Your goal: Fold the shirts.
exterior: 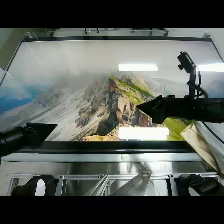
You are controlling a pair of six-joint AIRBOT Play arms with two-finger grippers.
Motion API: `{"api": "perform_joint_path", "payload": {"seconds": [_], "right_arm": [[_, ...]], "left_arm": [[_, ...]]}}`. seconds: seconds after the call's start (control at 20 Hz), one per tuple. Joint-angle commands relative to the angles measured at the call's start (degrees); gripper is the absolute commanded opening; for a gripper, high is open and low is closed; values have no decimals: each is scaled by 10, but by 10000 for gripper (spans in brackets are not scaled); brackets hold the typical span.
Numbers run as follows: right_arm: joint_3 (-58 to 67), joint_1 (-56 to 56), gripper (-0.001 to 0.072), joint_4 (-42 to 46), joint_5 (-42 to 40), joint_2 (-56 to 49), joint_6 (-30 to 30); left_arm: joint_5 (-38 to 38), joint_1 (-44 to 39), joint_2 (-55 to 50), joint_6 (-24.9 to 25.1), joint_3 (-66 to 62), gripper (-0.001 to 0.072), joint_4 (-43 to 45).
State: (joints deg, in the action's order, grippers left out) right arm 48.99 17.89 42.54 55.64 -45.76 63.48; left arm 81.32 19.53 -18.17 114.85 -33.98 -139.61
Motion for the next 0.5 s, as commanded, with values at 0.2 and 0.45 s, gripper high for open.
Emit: {"api": "perform_joint_path", "payload": {"seconds": [0.2, 0.45], "right_arm": [[-23, 19, 15, 48, -42, 10, 32], [-23, 18, 15, 48, -42, 9, 32]], "left_arm": [[20, 0, 63, -16, 49, 20, 0], [3, 0, 63, -16, 49, 18, 1]]}}
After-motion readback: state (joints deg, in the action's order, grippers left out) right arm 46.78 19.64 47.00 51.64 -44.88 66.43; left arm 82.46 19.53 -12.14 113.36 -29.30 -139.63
